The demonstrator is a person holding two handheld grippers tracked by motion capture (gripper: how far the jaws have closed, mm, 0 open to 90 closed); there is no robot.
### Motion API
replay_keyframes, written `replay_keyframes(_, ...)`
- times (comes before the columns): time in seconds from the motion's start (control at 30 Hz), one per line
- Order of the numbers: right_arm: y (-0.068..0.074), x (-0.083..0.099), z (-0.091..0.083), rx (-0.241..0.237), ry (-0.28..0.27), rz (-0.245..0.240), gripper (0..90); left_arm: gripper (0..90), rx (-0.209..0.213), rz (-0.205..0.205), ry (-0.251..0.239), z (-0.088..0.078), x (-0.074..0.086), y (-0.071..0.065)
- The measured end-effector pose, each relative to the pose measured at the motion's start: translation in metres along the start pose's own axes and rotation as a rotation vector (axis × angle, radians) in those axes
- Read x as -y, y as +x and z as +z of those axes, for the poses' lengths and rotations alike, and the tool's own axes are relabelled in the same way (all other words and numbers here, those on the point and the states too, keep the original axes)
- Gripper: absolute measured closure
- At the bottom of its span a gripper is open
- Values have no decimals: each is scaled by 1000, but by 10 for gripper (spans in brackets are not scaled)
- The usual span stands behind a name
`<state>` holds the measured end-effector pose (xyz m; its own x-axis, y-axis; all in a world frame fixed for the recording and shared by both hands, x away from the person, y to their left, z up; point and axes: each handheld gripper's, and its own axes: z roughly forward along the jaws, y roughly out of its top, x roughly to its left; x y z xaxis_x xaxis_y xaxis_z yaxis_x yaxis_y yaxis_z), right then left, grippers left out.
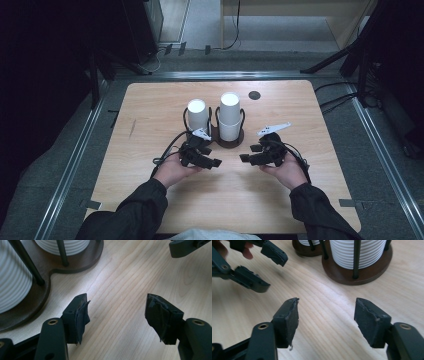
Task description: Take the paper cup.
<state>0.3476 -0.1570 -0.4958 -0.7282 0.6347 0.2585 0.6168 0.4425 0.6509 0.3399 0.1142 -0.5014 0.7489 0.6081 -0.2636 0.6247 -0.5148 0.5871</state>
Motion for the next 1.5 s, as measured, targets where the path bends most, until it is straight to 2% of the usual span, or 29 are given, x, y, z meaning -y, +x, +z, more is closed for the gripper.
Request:
replay_keyframes(0.1,1,1,-2,18,16,-34,437,343,3,6,-9,-1,2,1)
replay_keyframes(0.2,3,1,-4,-8,15,-61,471,423,-55,51,-8,-3,2,-3)
replay_keyframes(0.27,5,2,-5,2,15,-84,485,449,-67,58,-25,-5,2,-6)
replay_keyframes(0.37,5,5,-6,6,18,-88,497,483,-78,76,-45,-7,2,-10)
replay_keyframes(0.47,3,6,-6,4,12,-70,496,522,-82,94,-48,-9,2,-12)
replay_keyframes(0.53,3,7,-6,14,17,-80,494,542,-79,88,-49,-9,1,-12)
replay_keyframes(0.63,3,7,-5,22,25,-86,476,573,-65,50,-35,-8,1,-10)
replay_keyframes(0.8,4,4,-7,21,34,-93,465,608,-63,34,-23,-7,2,-7)
replay_keyframes(0.9,3,3,-8,17,31,-92,455,619,-66,32,-21,-6,1,-7)
replay_keyframes(1.03,2,3,-8,17,40,-85,448,619,-34,28,-36,-7,0,-8)
replay_keyframes(1.23,1,3,-10,11,38,-95,428,646,-53,33,-36,-7,0,-9)
replay_keyframes(1.3,0,3,-11,12,34,-95,427,667,-54,32,-35,-7,-1,-9)
replay_keyframes(1.5,-5,3,-14,12,25,-87,416,758,-19,29,-57,-4,-5,-9)
